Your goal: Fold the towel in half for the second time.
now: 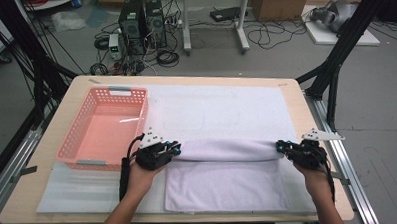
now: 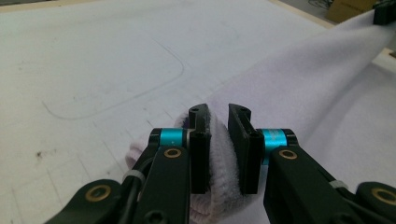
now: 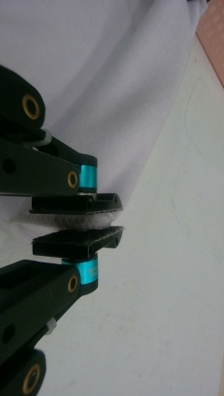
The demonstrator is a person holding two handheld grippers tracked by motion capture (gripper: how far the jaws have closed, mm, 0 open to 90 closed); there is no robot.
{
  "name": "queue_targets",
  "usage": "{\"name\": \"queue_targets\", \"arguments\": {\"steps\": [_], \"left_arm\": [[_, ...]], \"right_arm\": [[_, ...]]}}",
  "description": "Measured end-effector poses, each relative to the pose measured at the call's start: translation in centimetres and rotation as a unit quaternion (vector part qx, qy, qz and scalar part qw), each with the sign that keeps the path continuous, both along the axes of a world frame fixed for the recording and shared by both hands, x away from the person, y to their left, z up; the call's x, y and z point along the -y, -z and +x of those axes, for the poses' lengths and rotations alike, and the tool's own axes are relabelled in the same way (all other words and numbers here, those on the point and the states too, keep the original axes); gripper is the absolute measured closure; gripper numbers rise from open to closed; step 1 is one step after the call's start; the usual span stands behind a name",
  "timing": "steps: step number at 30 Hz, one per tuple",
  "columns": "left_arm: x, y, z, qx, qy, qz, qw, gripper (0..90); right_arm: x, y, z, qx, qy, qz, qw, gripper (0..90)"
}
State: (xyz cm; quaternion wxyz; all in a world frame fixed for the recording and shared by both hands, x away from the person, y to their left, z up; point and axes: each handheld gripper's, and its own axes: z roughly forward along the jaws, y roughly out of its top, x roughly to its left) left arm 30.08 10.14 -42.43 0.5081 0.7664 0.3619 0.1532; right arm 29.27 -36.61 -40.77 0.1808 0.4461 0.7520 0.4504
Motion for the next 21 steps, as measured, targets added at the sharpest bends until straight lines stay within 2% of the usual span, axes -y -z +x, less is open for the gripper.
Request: {"name": "queue_targets", "arguments": {"steps": [4, 9, 11, 13, 15, 17, 19, 21], "left_arm": [[-0.3, 0.3, -1.6, 0.004, 0.005, 0.004, 1.0, 75.2], [-1.2, 0.5, -3.0, -0.001, 0.006, 0.004, 1.0, 72.3], [-1.7, 0.5, -3.4, -0.009, 0.002, 0.008, 0.9999, 66.2], [-2.0, 0.6, -3.7, -0.01, -0.002, 0.004, 0.9999, 63.2], [-2.1, 0.4, -3.7, -0.007, -0.009, -0.001, 0.9999, 54.1], [-2.0, -0.1, -3.6, 0.004, -0.01, -0.009, 0.9999, 49.8], [-1.9, -0.7, -3.1, 0.009, -0.011, -0.022, 0.9997, 47.1], [-1.9, -1.0, -2.7, 0.011, -0.012, -0.027, 0.9995, 46.3]], "right_arm": [[0.1, 0.3, -1.6, -0.009, -0.007, 0.001, 0.9999, 81.4], [0.7, 0.8, -3.3, -0.011, -0.019, 0.0, 0.9998, 81.4], [0.9, 1.0, -3.8, -0.02, -0.025, -0.005, 0.9995, 81.5], [1.0, 1.3, -4.1, -0.044, -0.039, -0.005, 0.9983, 81.4], [1.0, 1.5, -4.3, -0.051, -0.046, -0.026, 0.9973, 81.1], [1.0, 1.6, -4.3, -0.061, -0.052, -0.022, 0.9965, 78.5], [1.2, 1.2, -4.4, -0.057, -0.047, -0.013, 0.9972, 70.9], [1.4, 0.6, -4.3, -0.032, -0.034, 0.004, 0.9989, 63.9]]}}
